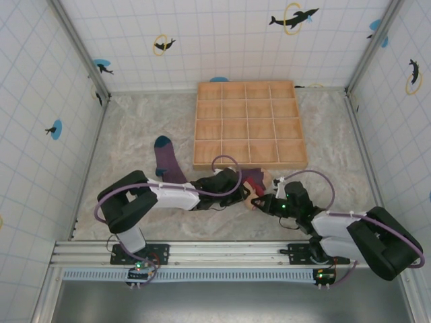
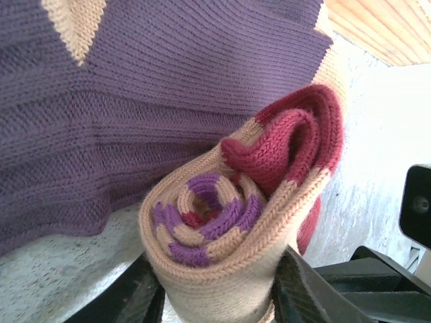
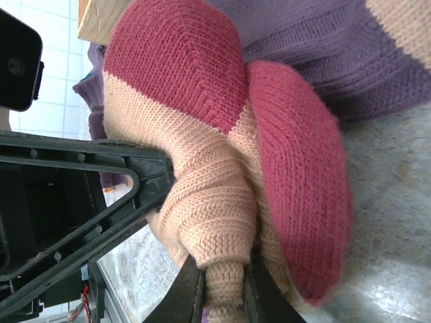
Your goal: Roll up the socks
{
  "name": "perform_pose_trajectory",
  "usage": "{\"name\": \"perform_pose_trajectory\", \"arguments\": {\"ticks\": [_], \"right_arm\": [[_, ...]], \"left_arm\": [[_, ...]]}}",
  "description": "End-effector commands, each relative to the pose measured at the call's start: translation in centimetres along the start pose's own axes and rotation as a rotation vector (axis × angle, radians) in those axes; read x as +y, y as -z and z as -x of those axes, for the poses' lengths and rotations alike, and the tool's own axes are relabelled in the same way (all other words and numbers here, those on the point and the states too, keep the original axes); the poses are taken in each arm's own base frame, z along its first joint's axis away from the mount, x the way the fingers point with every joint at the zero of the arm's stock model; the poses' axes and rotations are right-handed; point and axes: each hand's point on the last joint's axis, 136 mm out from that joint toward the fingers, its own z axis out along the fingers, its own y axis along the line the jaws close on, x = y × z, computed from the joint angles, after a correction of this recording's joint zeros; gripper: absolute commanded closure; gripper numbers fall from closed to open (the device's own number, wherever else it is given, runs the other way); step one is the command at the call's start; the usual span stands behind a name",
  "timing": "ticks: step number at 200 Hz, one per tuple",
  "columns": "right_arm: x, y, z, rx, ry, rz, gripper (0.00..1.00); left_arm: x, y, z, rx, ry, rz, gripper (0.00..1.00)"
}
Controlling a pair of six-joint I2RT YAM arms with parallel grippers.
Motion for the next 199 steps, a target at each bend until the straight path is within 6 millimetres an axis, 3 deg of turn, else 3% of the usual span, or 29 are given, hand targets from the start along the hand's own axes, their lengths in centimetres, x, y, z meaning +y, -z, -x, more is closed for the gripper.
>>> {"name": "perform_pose_trajectory", "arguments": {"ticks": [1,19,44,65,98,170,199], "right_arm": [[-10.6,3.2,-8.4,0.178,-0.206,-0.345,1.00],[-9.8,2.9,-7.6,0.161,-0.175,-0.315,0.96],[-8.3,2.6,-5.3,0.105,-0.044,-0.315,0.76],[-6.2,2.8,-3.1,0.050,0.101,-0.326,0.57],[-2.6,3.4,-0.7,-0.032,0.306,-0.344,0.38],[5.2,2.9,0.5,-0.201,0.844,-0.463,0.32],[6.2,1.0,0.4,-0.177,0.907,-0.496,0.33]], "left_arm": [[0.6,-1.0,-0.7,0.026,0.003,0.028,0.66],[1.0,-1.2,-0.9,0.038,0.007,0.055,0.79],[1.3,-0.9,-1.1,0.063,-0.013,0.107,1.00],[1.3,-0.2,-1.1,0.075,-0.021,0.139,1.00],[2.0,0.9,-1.7,0.105,-0.007,0.174,1.00],[3.2,2.8,-2.5,0.144,-0.022,0.250,1.00],[3.4,2.8,-2.8,0.163,-0.031,0.260,1.00]]}}
